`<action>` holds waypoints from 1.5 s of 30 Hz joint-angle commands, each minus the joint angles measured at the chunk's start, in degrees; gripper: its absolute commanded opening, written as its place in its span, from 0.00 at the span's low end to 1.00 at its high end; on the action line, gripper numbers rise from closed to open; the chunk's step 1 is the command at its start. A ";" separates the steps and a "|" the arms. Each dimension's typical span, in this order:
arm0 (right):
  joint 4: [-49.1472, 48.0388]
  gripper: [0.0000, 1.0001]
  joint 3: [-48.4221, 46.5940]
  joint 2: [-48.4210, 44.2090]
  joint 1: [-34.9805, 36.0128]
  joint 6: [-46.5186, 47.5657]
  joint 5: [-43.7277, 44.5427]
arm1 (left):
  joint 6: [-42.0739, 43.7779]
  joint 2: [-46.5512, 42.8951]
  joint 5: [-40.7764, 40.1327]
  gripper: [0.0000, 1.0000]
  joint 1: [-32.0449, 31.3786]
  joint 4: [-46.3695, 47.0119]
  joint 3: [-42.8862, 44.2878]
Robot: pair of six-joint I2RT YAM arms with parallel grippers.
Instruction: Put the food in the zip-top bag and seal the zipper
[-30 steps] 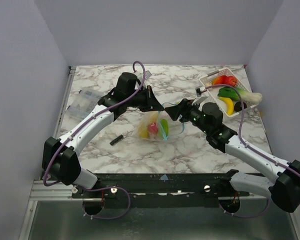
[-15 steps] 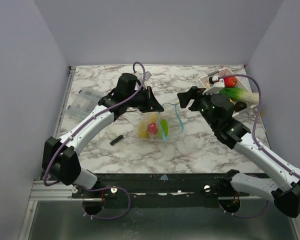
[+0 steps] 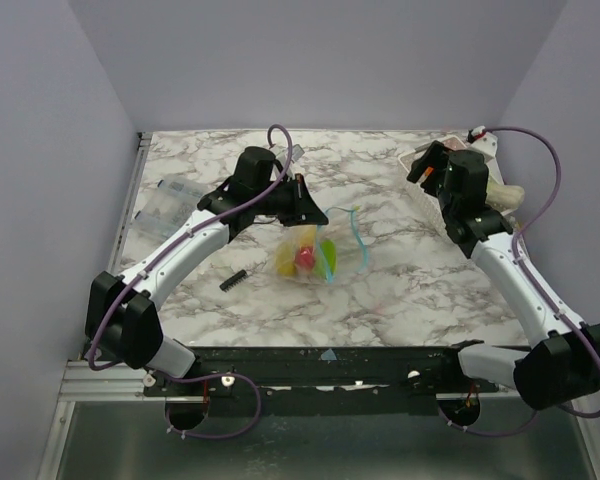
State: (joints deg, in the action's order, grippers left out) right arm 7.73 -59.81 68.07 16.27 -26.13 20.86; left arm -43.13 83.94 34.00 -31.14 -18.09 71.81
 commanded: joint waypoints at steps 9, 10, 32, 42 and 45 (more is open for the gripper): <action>1.53 0.82 -2.41 8.88 -4.87 -5.18 -9.17 | -0.93 -1.34 1.62 0.00 0.15 3.52 -1.47; 1.61 0.81 -3.41 10.29 -5.53 -5.39 -10.35 | -0.82 -1.99 1.17 0.00 0.20 3.98 -2.33; 3.14 0.82 -23.71 37.05 -15.92 -5.19 -12.05 | 2.61 0.95 3.16 0.00 0.99 0.42 -0.01; 6.21 0.87 -33.38 47.21 -17.83 0.93 1.57 | 3.80 2.68 0.66 0.00 1.08 -2.30 2.97; 5.67 0.93 -35.72 49.29 -18.07 5.19 6.02 | 3.59 3.60 0.94 0.00 1.00 -2.43 3.55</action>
State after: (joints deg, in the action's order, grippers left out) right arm 11.90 -91.85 114.52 -1.26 -27.24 17.89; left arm -40.45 86.21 35.51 -30.44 -19.73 73.28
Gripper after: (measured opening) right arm 0.906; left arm 0.012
